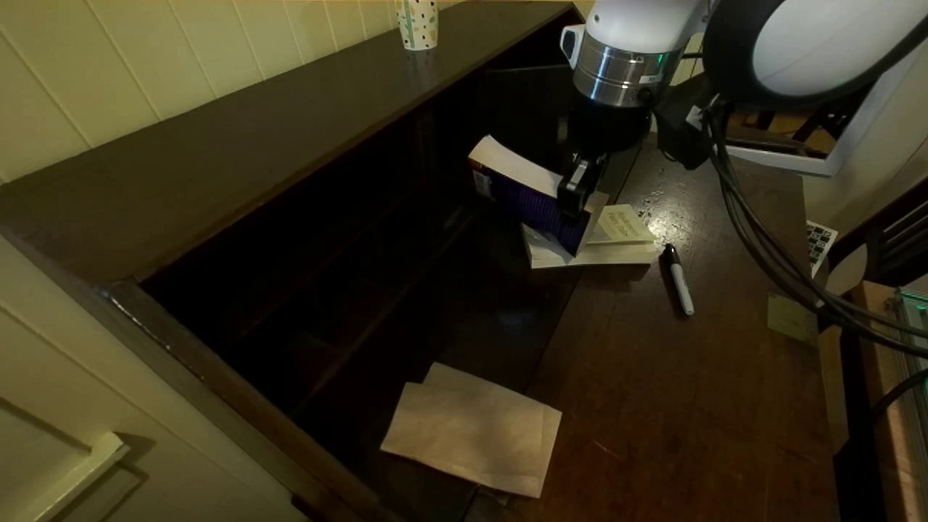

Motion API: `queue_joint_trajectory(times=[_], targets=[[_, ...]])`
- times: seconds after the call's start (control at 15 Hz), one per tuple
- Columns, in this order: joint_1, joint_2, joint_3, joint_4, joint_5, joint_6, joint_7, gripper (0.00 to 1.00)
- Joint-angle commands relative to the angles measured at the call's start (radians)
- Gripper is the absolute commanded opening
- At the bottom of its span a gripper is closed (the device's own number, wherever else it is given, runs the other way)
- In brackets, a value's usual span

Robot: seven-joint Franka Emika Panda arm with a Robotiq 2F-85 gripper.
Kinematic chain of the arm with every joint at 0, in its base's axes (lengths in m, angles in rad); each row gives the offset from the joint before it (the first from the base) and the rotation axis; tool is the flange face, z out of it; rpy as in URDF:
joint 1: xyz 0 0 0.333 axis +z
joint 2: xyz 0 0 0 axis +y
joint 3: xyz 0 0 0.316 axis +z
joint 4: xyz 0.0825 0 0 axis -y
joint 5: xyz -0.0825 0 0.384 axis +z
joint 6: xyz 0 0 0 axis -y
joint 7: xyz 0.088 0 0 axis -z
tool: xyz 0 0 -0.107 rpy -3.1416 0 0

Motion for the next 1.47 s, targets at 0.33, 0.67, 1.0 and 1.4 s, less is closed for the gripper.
queue_joint_trajectory(times=[0.33,0.67,1.0,1.4], targets=[[-0.036,0.004,-0.034,0.047,-0.023,0.039,-0.029,0.07],[-0.058,0.045,-0.058,0.091,0.09,0.081,-0.169,0.07],[-0.082,0.124,-0.059,0.18,0.248,0.05,-0.359,0.07],[-0.097,0.228,-0.036,0.296,0.292,-0.014,-0.468,0.07]])
